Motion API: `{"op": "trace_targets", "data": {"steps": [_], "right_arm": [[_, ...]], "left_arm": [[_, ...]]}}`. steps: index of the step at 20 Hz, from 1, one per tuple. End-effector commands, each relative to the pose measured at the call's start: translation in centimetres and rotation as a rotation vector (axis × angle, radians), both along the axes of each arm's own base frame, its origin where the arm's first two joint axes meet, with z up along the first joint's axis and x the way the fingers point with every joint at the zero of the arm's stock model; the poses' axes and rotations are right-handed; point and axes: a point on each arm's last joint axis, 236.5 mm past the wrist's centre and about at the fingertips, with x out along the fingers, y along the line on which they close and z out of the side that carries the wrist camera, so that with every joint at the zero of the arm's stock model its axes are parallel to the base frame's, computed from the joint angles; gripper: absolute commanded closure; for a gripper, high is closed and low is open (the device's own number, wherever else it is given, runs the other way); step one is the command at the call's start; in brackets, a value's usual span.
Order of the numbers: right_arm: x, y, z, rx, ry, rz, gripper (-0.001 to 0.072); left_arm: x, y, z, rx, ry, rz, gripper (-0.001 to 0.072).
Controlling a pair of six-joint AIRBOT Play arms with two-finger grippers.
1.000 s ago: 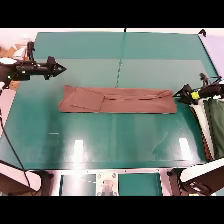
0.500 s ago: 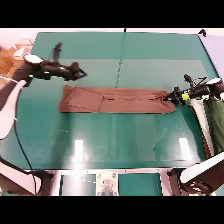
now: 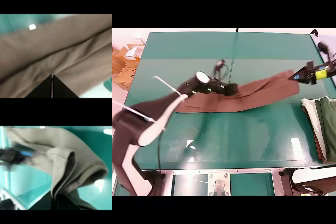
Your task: Fold the shirts.
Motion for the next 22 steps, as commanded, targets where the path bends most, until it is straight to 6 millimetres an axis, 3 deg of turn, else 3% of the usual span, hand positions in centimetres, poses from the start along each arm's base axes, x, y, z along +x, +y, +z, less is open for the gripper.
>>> {"op": "trace_targets", "data": {"steps": [1, 3, 5, 8, 10, 12, 15, 19, 20, 22], "right_arm": [[-1.8, 1.6, 6.2, -0.001, -0.112, 0.023, 0.0697], [-1.8, 1.6, 7.7, -0.023, -0.156, 0.025, 0.0697], [-1.9, 1.6, 7.8, -0.026, -0.159, 0.026, 0.0697], [-1.9, 1.7, 7.7, -0.022, -0.155, 0.026, 0.0697], [-1.9, 2.1, 7.7, -0.019, -0.148, 0.030, 0.0697], [-2.0, 4.1, 8.1, 0.016, -0.136, 0.055, 0.0697], [-1.7, 10.0, 8.6, 0.052, -0.138, 0.131, 0.0697], [-1.3, 21.7, 8.1, 0.096, -0.166, 0.209, 0.0696], [-1.3, 24.7, 7.5, 0.108, -0.180, 0.223, 0.0696], [-1.4, 31.5, 5.3, 0.137, -0.188, 0.237, 0.0695]], "left_arm": [[-3.5, -5.8, -3.0, -0.007, 0.075, -0.048, 0.0686], [-4.1, -7.4, -3.9, -0.016, 0.108, -0.059, 0.0686], [-3.7, -7.8, -3.7, -0.049, 0.130, -0.034, 0.0685], [-2.8, -7.0, -1.3, -0.084, 0.135, -0.070, 0.0685], [-2.8, -4.9, 1.8, -0.111, 0.162, -0.178, 0.0686], [-2.9, -0.9, 5.3, -0.131, 0.206, -0.300, 0.0685], [-1.4, 7.2, 9.1, -0.076, 0.267, -0.338, 0.0687], [3.0, 21.7, 9.8, 0.259, 0.218, -0.056, 0.0685], [3.1, 25.4, 10.0, 0.342, 0.219, -0.004, 0.0685], [2.4, 30.8, 10.1, 0.440, 0.258, 0.055, 0.0685]]}}
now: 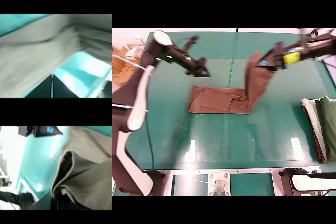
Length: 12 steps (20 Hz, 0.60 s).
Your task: Fold the shirts.
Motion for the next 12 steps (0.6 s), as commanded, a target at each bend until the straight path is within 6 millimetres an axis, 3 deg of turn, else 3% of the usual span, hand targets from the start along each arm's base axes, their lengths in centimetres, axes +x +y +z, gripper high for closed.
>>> {"op": "trace_targets", "data": {"steps": [1, 3, 4, 5, 6, 7, 9, 12], "right_arm": [[0.4, 11.6, -3.2, 0.052, -0.034, -0.009, 0.0696], [0.9, 18.0, -7.7, 0.057, -0.045, -0.037, 0.0695], [0.9, 21.1, -10.3, 0.058, -0.045, -0.057, 0.0633], [0.9, 24.1, -13.1, 0.071, -0.040, -0.099, 0.0517], [0.8, 26.6, -15.7, 0.083, -0.033, -0.147, 0.0338], [0.6, 28.0, -17.7, 0.079, -0.030, -0.174, 0.0251], [1.4, 27.3, -19.1, 0.059, -0.021, -0.188, 0.0252], [5.0, 21.2, -16.6, 0.063, 0.024, -0.200, 0.0253]], "left_arm": [[-1.2, 11.8, -0.1, 0.250, 0.072, 0.135, 0.0685], [-1.1, 14.4, -0.2, 0.248, 0.092, 0.187, 0.0685], [-1.0, 15.3, -0.3, 0.244, 0.096, 0.207, 0.0685], [-0.9, 15.9, -0.5, 0.242, 0.101, 0.219, 0.0685], [-0.7, 16.2, -0.6, 0.242, 0.091, 0.222, 0.0685], [-0.6, 16.4, -0.7, 0.242, 0.076, 0.212, 0.0685], [-0.5, 16.4, -0.8, 0.243, 0.064, 0.199, 0.0686], [-0.5, 16.4, -0.8, 0.244, 0.056, 0.186, 0.0686]]}}
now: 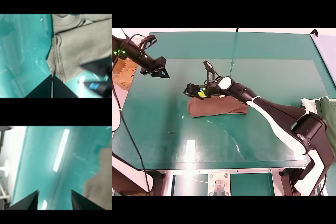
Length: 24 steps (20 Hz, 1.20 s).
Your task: Fold the shirts.
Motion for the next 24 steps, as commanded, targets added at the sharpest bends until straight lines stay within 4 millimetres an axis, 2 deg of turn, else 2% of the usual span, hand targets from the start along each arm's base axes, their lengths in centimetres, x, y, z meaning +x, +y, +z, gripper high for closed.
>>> {"op": "trace_targets", "data": {"steps": [1, 3, 6, 8, 10, 12, 14, 18, 21, 22, 23, 24], "right_arm": [[3.7, -6.0, 1.0, -0.006, 0.036, -0.042, 0.0253], [5.8, -13.6, 2.3, -0.054, 0.060, -0.052, 0.0252], [6.0, -24.9, 2.3, -0.162, 0.139, -0.062, 0.0252], [4.9, -30.9, 0.1, -0.263, 0.219, -0.071, 0.0252], [3.2, -34.3, -3.2, -0.318, 0.312, -0.094, 0.0250], [1.5, -35.0, -6.4, -0.322, 0.384, -0.108, 0.0240], [-0.1, -34.4, -8.9, -0.316, 0.426, -0.100, 0.0240], [-1.2, -29.2, -10.6, -0.184, 0.442, -0.053, 0.0240], [-0.3, -24.8, -10.7, -0.103, 0.407, -0.053, 0.0244], [0.4, -23.6, -10.3, -0.072, 0.387, -0.068, 0.0370], [1.1, -22.8, -9.6, -0.042, 0.371, -0.084, 0.0697], [1.8, -22.3, -8.5, -0.002, 0.362, -0.098, 0.0696]], "left_arm": [[0.0, 0.8, -0.2, 0.017, -0.007, -0.012, 0.0685], [-0.1, 0.9, -0.3, 0.023, -0.005, -0.011, 0.0685], [0.0, 0.9, -0.3, 0.024, -0.007, -0.010, 0.0685], [0.1, 1.0, -0.3, 0.027, -0.012, -0.007, 0.0685], [0.1, 1.0, -0.3, 0.027, -0.012, -0.007, 0.0685], [0.1, 1.0, -0.3, 0.028, -0.012, -0.006, 0.0685], [0.1, 1.0, -0.3, 0.028, -0.012, -0.006, 0.0685], [0.4, 1.0, -0.3, 0.028, -0.022, -0.002, 0.0685], [0.5, 1.0, -0.3, 0.028, -0.028, 0.001, 0.0685], [0.5, 1.0, -0.3, 0.028, -0.027, 0.001, 0.0685], [0.5, 1.0, -0.3, 0.028, -0.024, 0.000, 0.0685], [0.4, 1.0, -0.3, 0.027, -0.021, -0.002, 0.0685]]}}
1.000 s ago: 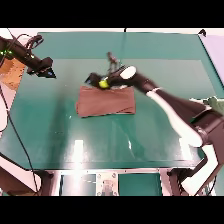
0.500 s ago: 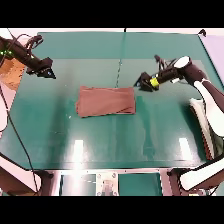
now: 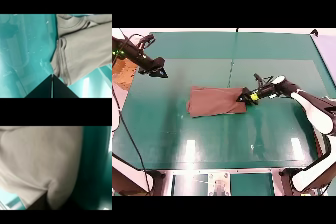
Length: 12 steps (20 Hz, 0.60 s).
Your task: Fold the shirts.
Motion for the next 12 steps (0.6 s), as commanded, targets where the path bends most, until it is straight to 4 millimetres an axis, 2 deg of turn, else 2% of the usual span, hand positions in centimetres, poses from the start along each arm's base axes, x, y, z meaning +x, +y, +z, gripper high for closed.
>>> {"op": "trace_targets", "data": {"steps": [1, 3, 5, 7, 8, 10, 12], "right_arm": [[2.5, 2.8, 3.0, 0.123, -0.062, -0.074, 0.0697], [4.7, 0.8, 7.5, 0.145, -0.146, -0.128, 0.0698], [6.8, -3.0, 13.7, 0.161, -0.273, -0.198, 0.0697], [8.0, -8.6, 20.0, 0.163, -0.378, -0.303, 0.0697], [8.2, -11.6, 22.6, 0.159, -0.417, -0.358, 0.0697], [7.7, -18.0, 26.6, 0.143, -0.481, -0.465, 0.0697], [6.5, -24.7, 29.4, 0.112, -0.534, -0.573, 0.0697]], "left_arm": [[-0.2, 0.0, 0.0, 0.000, 0.005, -0.003, 0.0685], [-0.3, 0.0, 0.0, 0.000, 0.012, -0.006, 0.0685], [-0.5, 0.0, 0.0, -0.001, 0.017, -0.008, 0.0685], [-0.5, 0.0, 0.0, -0.001, 0.018, -0.008, 0.0685], [-0.5, 0.0, 0.0, -0.001, 0.018, -0.009, 0.0685], [-0.5, 0.0, 0.0, -0.001, 0.018, -0.009, 0.0685], [-0.5, 0.0, 0.0, -0.001, 0.018, -0.009, 0.0685]]}}
